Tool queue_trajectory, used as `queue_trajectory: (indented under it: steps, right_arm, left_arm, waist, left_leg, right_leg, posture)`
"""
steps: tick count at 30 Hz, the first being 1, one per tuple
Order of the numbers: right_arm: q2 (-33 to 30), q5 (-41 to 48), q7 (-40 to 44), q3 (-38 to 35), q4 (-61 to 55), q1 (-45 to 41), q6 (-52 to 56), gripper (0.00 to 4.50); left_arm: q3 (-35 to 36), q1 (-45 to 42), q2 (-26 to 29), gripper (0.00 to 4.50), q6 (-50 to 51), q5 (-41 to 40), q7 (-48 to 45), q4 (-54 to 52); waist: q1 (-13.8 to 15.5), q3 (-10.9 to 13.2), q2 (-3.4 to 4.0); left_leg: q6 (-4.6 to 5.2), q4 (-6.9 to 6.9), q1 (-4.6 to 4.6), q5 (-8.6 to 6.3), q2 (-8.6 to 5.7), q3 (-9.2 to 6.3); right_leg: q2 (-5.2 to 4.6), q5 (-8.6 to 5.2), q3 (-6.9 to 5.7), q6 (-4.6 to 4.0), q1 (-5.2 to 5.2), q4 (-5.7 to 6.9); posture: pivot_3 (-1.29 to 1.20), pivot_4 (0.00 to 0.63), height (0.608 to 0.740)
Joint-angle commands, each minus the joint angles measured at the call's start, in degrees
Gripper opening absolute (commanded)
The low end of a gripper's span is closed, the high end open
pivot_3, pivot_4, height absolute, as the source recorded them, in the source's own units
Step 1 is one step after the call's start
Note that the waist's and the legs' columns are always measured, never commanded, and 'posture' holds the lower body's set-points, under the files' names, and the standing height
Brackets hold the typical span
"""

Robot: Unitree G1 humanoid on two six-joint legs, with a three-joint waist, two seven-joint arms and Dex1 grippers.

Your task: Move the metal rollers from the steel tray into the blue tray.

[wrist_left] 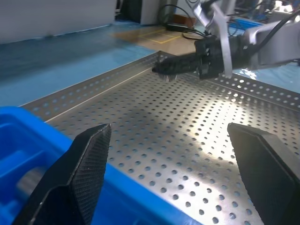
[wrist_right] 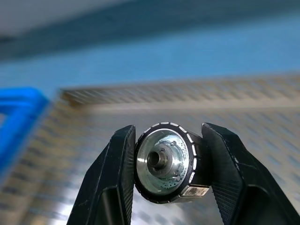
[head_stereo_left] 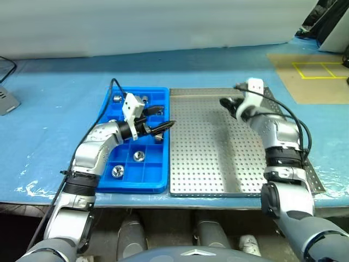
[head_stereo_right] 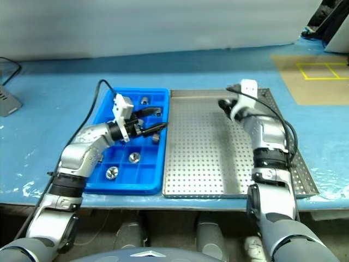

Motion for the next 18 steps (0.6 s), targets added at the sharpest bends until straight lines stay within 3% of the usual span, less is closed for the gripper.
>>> queue_trajectory:
  steps: [1, 4, 9, 18]
  right_arm:
    - [2.08, 6.50, 12.03, 4.29, -6.05, -1.88, -0.83, 1.78]
    - [-0.88, 8.06, 27.47, 14.25, -10.05, 1.83, 0.17, 1.78]
    - [-11.09, 8.67, 50.22, 29.44, -18.08, 8.36, -0.38, 1.78]
    - [-10.99, 3.99, 53.62, 36.24, -17.14, 8.77, -3.66, 1.78]
  left_arm:
    - [5.61, 3.24, 2.51, 4.19, 0.29, -1.18, 3.37, -5.80]
    - [10.12, 10.15, 4.53, 4.19, 1.83, -2.20, 6.46, -12.48]
    - [15.76, 20.22, 5.84, 4.19, 4.05, -4.00, 11.07, -21.68]
    - [16.94, 24.54, 6.03, 4.19, 5.12, -5.63, 14.21, -25.60]
  waist:
    - [1.13, -0.01, -0.02]
    - [3.39, -0.03, -0.08]
    - [8.23, -0.01, -0.13]
    - [10.06, 0.01, -0.19]
  left_leg:
    - [-0.03, -0.11, 0.00, 0.02, 0.01, -0.02]
    - [-0.09, -0.50, -0.04, 0.06, 0.02, -0.07]
    - [-0.17, -0.63, -0.49, 0.03, 0.02, -0.32]
    - [-0.42, -0.66, -0.13, 0.20, 0.06, -0.54]
  right_leg:
    - [0.01, 0.00, -0.06, -0.01, 0.00, -0.08]
    - [0.01, 0.00, -0.24, -0.01, 0.09, -0.44]
    - [-0.06, -0.06, -0.45, -0.08, 0.15, -0.64]
    - [-0.09, -0.06, -0.29, -0.06, 0.18, -0.31]
  posture:
    - [0.04, 0.150, 0.740]
    - [0.13, 0.150, 0.740]
    - [0.26, 0.150, 0.740]
    - [0.29, 0.150, 0.740]
